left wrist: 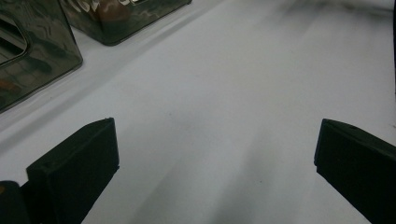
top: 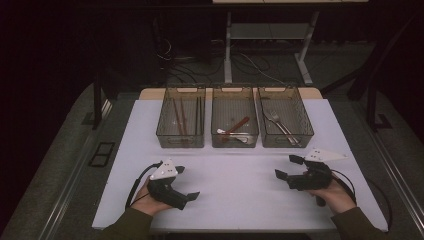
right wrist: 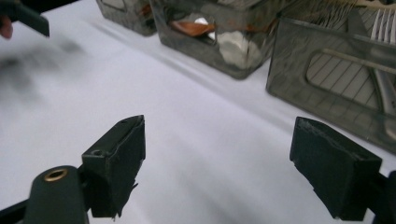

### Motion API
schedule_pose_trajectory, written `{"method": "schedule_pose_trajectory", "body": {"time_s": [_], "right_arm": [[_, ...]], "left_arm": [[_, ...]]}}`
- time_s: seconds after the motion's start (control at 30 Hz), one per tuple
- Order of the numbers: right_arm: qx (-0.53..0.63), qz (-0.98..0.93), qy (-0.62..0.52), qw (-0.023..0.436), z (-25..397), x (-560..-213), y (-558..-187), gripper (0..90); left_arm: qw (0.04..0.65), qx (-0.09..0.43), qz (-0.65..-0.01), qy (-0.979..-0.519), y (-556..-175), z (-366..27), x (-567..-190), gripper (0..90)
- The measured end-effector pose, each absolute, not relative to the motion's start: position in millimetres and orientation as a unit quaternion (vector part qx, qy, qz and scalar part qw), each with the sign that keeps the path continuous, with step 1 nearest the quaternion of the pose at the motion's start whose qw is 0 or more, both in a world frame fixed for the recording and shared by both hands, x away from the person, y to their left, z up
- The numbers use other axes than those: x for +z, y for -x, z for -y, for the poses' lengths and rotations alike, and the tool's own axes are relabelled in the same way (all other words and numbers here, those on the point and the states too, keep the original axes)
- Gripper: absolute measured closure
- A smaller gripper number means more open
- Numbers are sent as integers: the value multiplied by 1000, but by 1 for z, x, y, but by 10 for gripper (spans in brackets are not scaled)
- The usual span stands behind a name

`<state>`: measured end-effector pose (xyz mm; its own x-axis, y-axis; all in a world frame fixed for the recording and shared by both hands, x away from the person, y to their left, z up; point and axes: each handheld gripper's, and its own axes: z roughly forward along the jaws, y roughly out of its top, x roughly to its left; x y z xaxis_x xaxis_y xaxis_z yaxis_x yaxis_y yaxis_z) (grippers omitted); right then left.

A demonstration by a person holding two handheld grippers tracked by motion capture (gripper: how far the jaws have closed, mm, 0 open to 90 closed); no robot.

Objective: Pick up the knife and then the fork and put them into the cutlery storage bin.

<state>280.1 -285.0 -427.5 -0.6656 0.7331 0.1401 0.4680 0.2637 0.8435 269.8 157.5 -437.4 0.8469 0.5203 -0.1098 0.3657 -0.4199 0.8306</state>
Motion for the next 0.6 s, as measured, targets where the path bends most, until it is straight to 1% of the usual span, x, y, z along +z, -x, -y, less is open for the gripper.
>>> {"method": "schedule_pose_trajectory", "body": {"time_s": [0.13, 0.23, 0.6], "right_arm": [[474, -783, -379, 134, 288, -432, -272, 183], [469, -783, -383, 145, 290, -434, -268, 183], [454, -788, -387, 151, 297, -441, -257, 183]], "left_arm": [[469, 83, -263, -839, -270, -157, -438, 0], [469, 82, -262, -839, -270, -157, -437, 0], [470, 82, -261, -839, -270, -157, -437, 0]]}}
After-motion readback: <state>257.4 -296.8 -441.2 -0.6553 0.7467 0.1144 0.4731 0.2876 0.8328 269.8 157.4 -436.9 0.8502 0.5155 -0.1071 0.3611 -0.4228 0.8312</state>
